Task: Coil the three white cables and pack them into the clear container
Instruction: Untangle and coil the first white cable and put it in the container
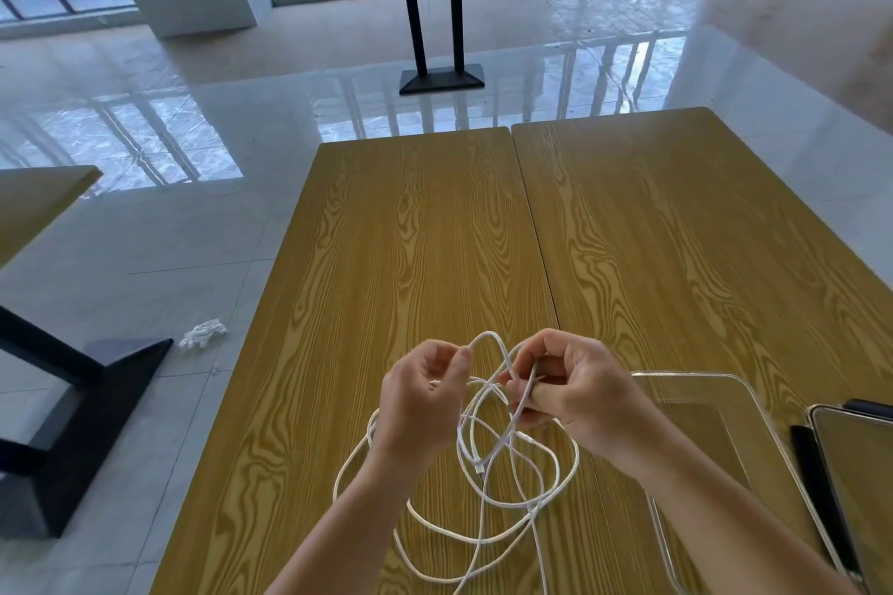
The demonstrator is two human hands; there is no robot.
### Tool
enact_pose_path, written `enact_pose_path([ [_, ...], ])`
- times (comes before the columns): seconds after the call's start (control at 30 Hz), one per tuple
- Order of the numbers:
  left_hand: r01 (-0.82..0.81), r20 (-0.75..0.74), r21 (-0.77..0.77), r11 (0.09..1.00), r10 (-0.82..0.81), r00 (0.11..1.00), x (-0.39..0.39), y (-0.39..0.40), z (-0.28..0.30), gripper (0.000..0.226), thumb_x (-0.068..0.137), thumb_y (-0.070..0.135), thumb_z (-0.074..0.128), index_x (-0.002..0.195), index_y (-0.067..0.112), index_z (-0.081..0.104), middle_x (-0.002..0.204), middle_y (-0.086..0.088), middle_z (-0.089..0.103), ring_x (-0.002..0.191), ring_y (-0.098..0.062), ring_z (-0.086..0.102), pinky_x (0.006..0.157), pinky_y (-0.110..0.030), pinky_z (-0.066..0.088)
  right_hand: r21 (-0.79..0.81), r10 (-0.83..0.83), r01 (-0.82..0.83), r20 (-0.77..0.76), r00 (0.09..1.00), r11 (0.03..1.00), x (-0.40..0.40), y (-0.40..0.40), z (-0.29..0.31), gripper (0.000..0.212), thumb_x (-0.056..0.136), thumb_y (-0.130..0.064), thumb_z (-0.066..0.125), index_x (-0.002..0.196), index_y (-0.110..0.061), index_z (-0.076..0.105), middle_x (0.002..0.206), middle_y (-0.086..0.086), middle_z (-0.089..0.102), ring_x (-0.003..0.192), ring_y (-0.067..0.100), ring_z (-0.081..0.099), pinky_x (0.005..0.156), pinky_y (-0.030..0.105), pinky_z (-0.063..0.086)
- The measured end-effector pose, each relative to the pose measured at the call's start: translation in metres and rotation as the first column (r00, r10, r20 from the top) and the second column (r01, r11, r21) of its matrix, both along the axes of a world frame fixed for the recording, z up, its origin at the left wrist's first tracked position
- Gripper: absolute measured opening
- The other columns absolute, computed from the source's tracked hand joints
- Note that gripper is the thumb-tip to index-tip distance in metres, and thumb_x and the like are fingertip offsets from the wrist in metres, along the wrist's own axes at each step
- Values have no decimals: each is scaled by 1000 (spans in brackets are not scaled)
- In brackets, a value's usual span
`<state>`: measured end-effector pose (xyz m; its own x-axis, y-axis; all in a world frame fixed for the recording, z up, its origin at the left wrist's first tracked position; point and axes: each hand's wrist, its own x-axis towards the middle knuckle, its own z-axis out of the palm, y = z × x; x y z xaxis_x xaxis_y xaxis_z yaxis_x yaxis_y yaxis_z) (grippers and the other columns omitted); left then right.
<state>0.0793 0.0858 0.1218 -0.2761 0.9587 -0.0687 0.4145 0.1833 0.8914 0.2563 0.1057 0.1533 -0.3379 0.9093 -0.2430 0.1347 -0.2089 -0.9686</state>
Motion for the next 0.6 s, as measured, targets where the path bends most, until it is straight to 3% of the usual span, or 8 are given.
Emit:
enact_pose_path([
  [0.07, 113, 248, -87, 990, -89, 965, 8, -4, 13, 26, 95, 35, 61, 82, 17, 73, 69, 7, 70, 64, -3, 63, 61, -17, 49, 33, 19, -21, 50, 999, 999, -1, 0, -2, 10, 85, 2, 73, 85, -3, 64, 76, 12, 73, 69, 24, 72, 70, 42, 64],
  [0.13, 203, 421, -147, 968, -124, 899, 15, -5, 21, 31, 96, 32, 58, 82, 10, 74, 71, 0, 72, 66, -8, 67, 61, -16, 50, 68, 45, -51, 88, 995, 996, -3, -1, -2, 10, 85, -1, 74, 86, -5, 65, 74, 7, 73, 68, 23, 74, 70, 40, 63],
  [0.23, 215, 571, -212, 953, -57, 819, 19, -2, 27, 31, 99, 24, 56, 88, -1, 70, 77, -14, 71, 67, -21, 69, 60, -27, 56, 131, 89, -109, 149, 985, 985, -7, -5, -3, 8, 86, -4, 75, 88, -9, 69, 82, 8, 76, 75, 20, 76, 72, 38, 63],
  [0.33, 160, 585, -229, 960, 4, 811, 15, 4, 29, 26, 102, 17, 50, 84, 3, 63, 71, -11, 68, 59, -17, 65, 56, -27, 55, 210, 111, -161, 233, 966, 964, -7, -11, -3, 8, 85, -16, 77, 85, -19, 70, 82, -1, 77, 78, 11, 75, 71, 29, 61],
  [0.47, 76, 527, -220, 973, 53, 848, -2, 11, 32, 26, 104, 22, 47, 87, 7, 61, 57, -1, 56, 49, -12, 52, 50, -23, 48, 369, 72, -231, 398, 915, 900, 1, -14, 1, 5, 85, -33, 76, 82, -31, 72, 65, -9, 65, 54, 5, 56, 52, 21, 49],
  [0.53, 36, 493, -189, 981, 63, 868, -12, 15, 32, 29, 103, 23, 47, 85, 7, 63, 48, 1, 47, 42, -11, 42, 44, -21, 41, 457, 25, -274, 480, 877, 846, 6, -12, 5, 4, 83, -38, 76, 86, -35, 75, 65, -10, 57, 56, 6, 50, 54, 17, 42],
  [0.6, 15, 455, -158, 987, 59, 888, -21, 17, 30, 33, 103, 24, 48, 79, 8, 65, 46, 1, 43, 41, -11, 38, 43, -22, 38, 479, 42, -348, 539, 841, 806, 10, -9, 12, 16, 81, -47, 73, 91, -35, 78, 71, -9, 54, 61, 7, 49, 57, 18, 43],
])
